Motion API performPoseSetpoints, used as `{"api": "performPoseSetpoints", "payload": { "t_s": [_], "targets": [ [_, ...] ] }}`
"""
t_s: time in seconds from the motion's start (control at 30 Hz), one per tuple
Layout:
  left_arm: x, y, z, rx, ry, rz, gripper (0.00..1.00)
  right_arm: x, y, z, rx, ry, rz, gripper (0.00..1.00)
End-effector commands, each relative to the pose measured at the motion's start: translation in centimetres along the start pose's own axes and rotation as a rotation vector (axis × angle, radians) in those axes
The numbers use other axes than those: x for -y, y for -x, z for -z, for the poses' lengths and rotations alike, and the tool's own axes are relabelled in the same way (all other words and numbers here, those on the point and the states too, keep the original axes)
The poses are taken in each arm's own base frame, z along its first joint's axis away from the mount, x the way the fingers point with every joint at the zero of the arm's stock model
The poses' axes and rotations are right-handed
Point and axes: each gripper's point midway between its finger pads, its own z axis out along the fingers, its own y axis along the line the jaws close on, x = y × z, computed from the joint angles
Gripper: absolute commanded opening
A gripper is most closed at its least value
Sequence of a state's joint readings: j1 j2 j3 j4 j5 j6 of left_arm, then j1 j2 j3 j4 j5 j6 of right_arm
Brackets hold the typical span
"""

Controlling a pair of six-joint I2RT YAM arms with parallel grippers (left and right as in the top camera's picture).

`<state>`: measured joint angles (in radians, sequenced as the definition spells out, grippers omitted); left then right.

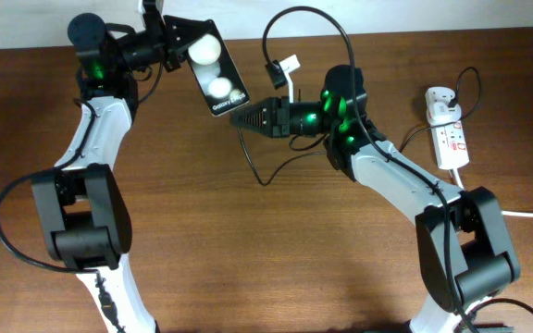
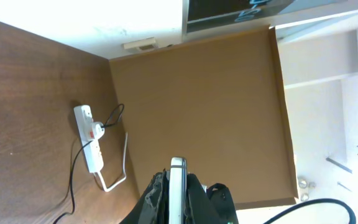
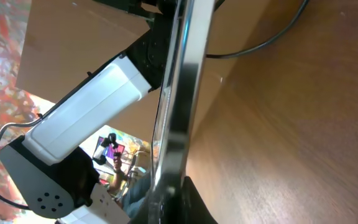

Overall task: Plug charger to phone and switch on socket
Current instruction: 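Bring the plug up to the phone's bottom port, then push the plug into the phone's port with the right gripper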

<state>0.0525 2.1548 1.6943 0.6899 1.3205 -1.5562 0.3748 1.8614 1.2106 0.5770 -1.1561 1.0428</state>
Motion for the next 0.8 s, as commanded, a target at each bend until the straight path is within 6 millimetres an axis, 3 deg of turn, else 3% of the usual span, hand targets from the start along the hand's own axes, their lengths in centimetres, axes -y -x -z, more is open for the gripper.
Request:
{"api": "performPoseSetpoints", "payload": {
  "t_s": [0.0,0.67,0.77],
  "targets": [
    [0.9,1.5,1.1,0.065,-0.002,-0.028,0.0,-1.1,-0.3,-0.2,-0.025,0.016,0.025,0.04],
    [0.9,0.3,0.6,-0.001,-0.004,-0.067,0.0,-1.7,0.0,-0.2,-0.017,0.032,0.082,0.04],
    [0.9,0.2,0.6,-0.006,-0.004,-0.007,0.0,-1.6,0.0,-0.2,-0.013,0.027,0.078,0.04]
  ]
}}
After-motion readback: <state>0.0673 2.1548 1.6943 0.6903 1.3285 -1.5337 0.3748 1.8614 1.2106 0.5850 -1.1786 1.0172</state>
